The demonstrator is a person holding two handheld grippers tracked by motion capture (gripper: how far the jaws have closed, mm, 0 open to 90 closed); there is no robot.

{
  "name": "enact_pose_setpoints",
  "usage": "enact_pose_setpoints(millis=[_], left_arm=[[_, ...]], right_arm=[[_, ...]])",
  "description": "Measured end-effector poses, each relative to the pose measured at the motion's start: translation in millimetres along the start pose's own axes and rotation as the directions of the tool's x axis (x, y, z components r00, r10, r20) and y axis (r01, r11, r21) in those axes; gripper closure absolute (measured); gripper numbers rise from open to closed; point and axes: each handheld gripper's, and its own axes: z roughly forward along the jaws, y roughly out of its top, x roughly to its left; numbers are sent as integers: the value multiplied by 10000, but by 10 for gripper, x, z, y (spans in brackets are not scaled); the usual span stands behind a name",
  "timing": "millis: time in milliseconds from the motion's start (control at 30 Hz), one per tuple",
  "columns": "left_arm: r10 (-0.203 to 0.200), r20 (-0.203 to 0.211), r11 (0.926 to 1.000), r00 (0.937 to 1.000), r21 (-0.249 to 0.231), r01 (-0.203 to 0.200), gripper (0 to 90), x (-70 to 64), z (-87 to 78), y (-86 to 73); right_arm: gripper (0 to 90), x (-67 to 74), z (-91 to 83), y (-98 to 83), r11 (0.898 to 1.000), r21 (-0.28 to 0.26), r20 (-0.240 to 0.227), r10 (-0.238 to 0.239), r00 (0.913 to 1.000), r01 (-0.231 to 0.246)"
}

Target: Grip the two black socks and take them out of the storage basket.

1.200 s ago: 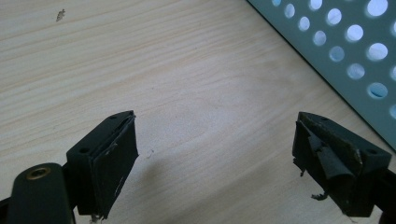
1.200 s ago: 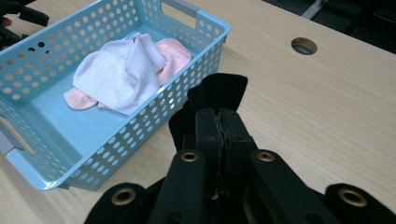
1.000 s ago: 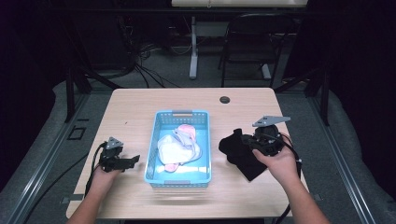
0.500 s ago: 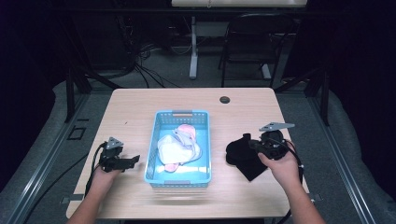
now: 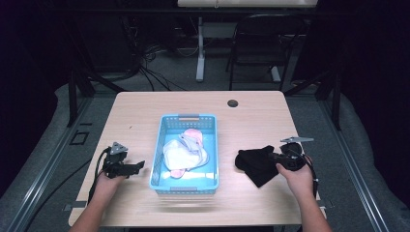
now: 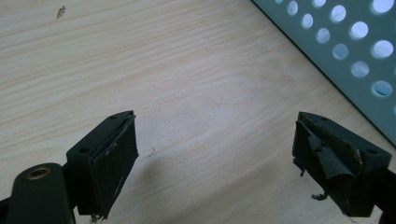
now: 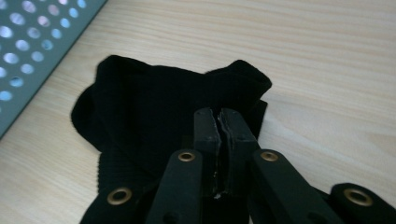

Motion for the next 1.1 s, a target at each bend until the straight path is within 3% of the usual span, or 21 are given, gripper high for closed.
enact_pose_setpoints(millis=[167,500,1100], left_arm=[[-5,-17,10000,10000,-10,5,142,3,6,-1],[-66,2,10000,10000,-73,66,141,7,6,6],[-10,67,9999,10000,-100,11,141,6,19,32]], right_arm=[[783,-68,37,-73,9996,-129,79,236,9997,-235],[641,-47,-4,-152,9964,-784,304,334,9990,-309],[557,-2,-202,-181,9906,-1336,77,288,9996,-275]])
